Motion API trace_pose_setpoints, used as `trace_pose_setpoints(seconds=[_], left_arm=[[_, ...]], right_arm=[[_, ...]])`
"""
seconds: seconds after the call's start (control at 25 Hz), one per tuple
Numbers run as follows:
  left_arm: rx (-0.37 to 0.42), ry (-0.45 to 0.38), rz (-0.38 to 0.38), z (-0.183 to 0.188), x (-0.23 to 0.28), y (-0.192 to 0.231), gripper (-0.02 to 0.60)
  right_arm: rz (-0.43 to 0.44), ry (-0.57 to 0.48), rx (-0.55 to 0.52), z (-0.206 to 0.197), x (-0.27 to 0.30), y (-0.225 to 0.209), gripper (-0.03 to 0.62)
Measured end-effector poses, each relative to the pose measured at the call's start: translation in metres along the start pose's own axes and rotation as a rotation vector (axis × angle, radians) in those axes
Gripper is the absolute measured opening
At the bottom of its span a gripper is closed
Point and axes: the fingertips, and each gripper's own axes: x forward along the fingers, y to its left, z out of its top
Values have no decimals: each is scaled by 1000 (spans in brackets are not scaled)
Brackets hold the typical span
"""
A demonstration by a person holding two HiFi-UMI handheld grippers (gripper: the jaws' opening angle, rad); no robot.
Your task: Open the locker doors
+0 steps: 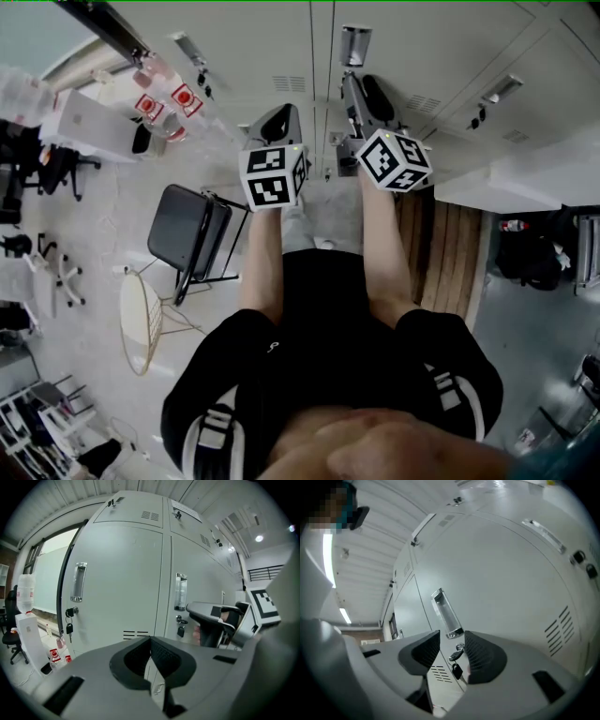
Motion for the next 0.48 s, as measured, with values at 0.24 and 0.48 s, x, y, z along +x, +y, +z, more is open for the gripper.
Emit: trace_pose_setpoints(seconds=[0.24,0.48], left_arm=[[-16,-27,8,8,2,8,11],[-24,-50,-4,17,12,14,11]], right_arm=[[-38,31,-291,14,10,21,160],[-55,69,-462,16,24,34,160]])
